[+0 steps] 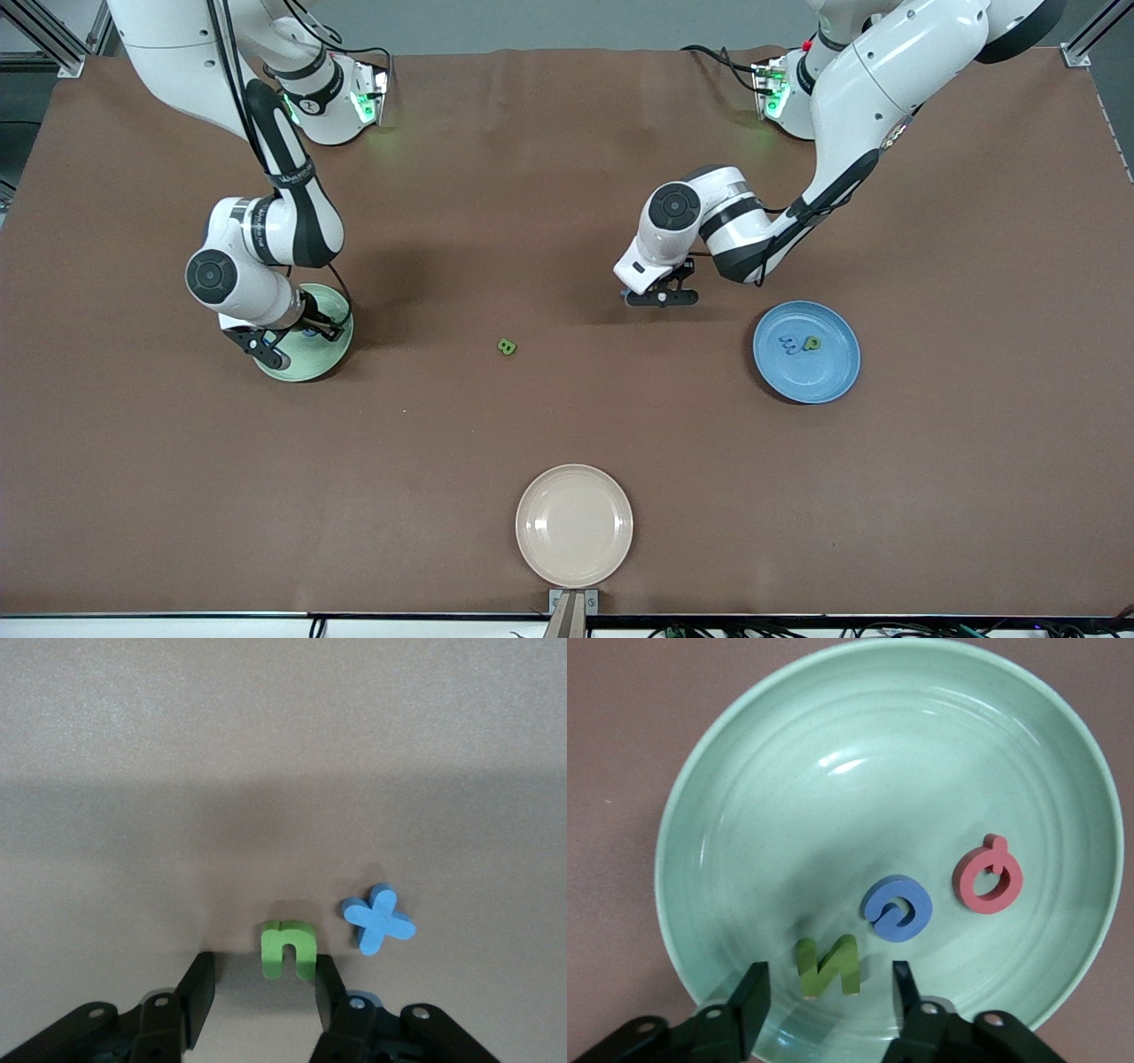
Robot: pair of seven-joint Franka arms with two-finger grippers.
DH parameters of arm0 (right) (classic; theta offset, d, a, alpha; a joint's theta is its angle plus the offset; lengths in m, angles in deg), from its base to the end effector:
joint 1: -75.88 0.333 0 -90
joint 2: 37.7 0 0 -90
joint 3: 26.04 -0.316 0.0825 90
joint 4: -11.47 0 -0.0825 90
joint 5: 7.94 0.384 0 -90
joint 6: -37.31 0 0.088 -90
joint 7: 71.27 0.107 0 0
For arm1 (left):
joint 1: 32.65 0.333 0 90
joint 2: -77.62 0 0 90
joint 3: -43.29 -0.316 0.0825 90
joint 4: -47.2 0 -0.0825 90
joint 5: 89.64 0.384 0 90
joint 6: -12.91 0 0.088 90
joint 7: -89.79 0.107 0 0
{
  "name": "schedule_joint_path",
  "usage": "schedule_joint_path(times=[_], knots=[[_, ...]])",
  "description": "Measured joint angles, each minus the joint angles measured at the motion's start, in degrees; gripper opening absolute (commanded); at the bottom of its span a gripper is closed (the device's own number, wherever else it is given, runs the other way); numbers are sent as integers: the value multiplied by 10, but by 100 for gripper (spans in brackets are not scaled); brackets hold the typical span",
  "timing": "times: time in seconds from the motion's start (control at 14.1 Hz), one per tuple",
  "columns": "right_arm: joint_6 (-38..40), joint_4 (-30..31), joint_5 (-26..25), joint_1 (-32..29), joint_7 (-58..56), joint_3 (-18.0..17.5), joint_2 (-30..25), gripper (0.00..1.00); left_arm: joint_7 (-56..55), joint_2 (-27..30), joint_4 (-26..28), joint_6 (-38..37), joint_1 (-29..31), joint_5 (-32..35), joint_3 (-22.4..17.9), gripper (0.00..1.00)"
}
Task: Sort upper and lower case letters into plates
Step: 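Grasp the green n with the left gripper while the right gripper reaches the B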
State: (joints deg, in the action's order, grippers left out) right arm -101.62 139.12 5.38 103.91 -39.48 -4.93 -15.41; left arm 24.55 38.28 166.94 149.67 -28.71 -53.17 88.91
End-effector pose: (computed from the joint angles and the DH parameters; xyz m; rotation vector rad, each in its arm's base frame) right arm 0.5264 0.0592 0.1950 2.9407 -0.9221 -0.2240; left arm 0.4175 -0.3781 0.1709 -3.1165 0.0085 0.1792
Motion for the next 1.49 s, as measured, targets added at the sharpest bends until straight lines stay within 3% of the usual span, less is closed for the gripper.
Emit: schedule_joint_path(times=[0.14, 0.35, 0.64, 1.06, 1.49], knots=[[32, -22, 0, 0, 5, 0, -2, 100, 0, 0, 0, 0, 0, 4, 0, 53], [118, -104, 1, 14, 72, -1, -10, 100, 0, -2, -4, 0, 0, 17, -1, 53], [131, -179, 4, 112, 245, -7, 1, 100, 0, -9, -16, 2, 0, 26, -4, 53], [19, -217, 57, 224, 407, -10, 98, 100, 0, -10, -18, 2, 1, 26, -4, 47], [-44, -240, 58, 265, 465, -10, 170, 93, -14, -9, -20, 2, 1, 26, -2, 25]])
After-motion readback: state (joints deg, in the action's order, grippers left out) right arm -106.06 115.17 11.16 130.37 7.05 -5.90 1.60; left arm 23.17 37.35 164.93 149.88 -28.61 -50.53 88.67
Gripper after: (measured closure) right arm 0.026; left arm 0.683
